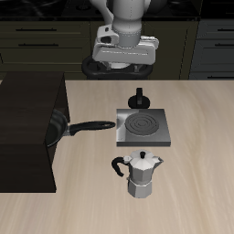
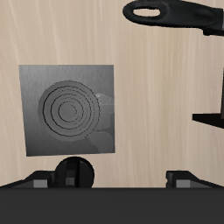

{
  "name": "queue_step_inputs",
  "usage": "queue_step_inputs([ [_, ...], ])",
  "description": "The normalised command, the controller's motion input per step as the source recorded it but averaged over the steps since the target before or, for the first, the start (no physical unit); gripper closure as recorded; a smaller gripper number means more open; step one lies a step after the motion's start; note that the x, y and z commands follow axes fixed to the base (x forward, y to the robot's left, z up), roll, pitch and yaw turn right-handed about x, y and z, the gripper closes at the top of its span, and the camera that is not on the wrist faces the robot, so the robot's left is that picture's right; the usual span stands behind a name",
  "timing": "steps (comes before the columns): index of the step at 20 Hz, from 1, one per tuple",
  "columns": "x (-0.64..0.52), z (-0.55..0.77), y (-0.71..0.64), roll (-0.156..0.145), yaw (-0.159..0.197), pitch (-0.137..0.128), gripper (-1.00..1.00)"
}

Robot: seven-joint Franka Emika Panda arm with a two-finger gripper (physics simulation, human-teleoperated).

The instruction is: Place the moka pot on the stove

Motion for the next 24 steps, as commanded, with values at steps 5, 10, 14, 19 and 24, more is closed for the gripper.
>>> queue_step_inputs([
  [5,0.44,-0.03,0.12,0.054,0.005,0.0,-1.0],
  [10,0.3,0.01,0.02,-0.011,-0.002,-0.008,-1.0],
  [14,0.46,0.02,-0.03,-0.019,-0.033,0.015,-1.0],
  [19,0.38,-0.01,0.03,0.001,0.013,-0.012,-1.0],
  [24,0.38,-0.06,0.13,0.034,-0.001,0.027,-1.0],
])
